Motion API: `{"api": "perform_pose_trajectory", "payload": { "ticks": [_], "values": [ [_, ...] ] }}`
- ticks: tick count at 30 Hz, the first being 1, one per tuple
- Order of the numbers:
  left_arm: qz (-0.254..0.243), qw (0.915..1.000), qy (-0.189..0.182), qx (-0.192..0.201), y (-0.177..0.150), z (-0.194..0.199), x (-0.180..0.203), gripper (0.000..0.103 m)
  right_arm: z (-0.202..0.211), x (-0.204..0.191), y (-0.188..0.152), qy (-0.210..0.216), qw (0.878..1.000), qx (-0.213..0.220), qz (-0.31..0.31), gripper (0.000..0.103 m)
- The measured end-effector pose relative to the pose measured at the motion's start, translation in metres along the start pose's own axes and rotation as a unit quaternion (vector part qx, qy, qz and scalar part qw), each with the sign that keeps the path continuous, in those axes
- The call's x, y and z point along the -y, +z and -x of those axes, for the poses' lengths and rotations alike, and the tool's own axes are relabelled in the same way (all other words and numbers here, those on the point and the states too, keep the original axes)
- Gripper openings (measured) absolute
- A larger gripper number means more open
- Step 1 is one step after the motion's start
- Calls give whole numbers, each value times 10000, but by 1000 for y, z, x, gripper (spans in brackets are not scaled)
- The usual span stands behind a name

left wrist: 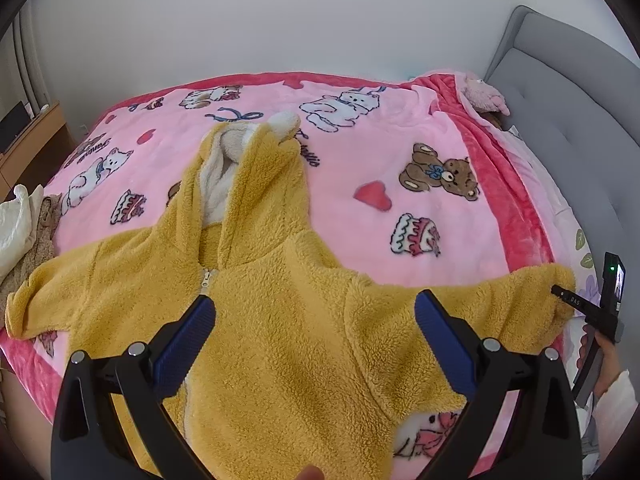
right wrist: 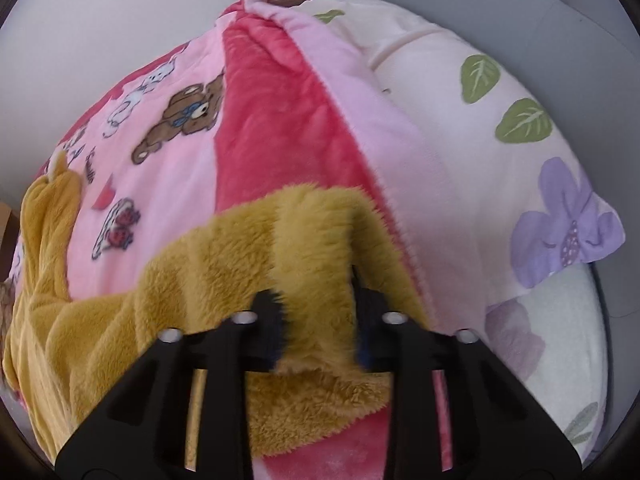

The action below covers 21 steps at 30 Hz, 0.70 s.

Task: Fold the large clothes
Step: 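Grasp the yellow jacket's sleeve cuff with the right gripper and lift it, then carry the held sleeve across the jacket body with the right gripper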

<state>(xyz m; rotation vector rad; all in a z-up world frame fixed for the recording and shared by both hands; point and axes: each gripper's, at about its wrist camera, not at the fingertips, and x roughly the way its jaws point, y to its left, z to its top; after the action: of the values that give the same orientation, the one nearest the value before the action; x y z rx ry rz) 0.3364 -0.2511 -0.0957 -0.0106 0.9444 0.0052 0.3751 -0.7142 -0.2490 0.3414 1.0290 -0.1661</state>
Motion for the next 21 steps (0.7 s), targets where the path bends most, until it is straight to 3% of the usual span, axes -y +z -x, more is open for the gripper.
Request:
{"api": "perform_pose_trajectory", "payload": {
  "ticks": [3, 7, 9, 15, 18, 21],
  "values": [
    [29, 9999, 108, 9, -1, 0, -6, 98, 26, -13, -2, 403, 9986, 318, -91, 14],
    [148, 9997, 185, 47, -1, 5, -27, 98, 89, -78, 1, 1002, 9901, 955, 250, 14],
    [179, 9996, 232, 56, -1, 5, -41, 98, 120, -129, 4, 1402, 9819, 1122, 601, 13],
    [462, 9978, 436, 185, -9, -12, -109, 98, 182, -297, -2, 2855, 9403, 1223, 1394, 13],
    [496, 9972, 526, 211, -14, -18, -150, 98, 188, -377, -13, 3234, 9249, 1117, 1660, 13],
    [492, 9979, 346, 234, -22, -12, -198, 98, 182, -454, -29, 3398, 9181, 986, 1787, 13]
  ]
}}
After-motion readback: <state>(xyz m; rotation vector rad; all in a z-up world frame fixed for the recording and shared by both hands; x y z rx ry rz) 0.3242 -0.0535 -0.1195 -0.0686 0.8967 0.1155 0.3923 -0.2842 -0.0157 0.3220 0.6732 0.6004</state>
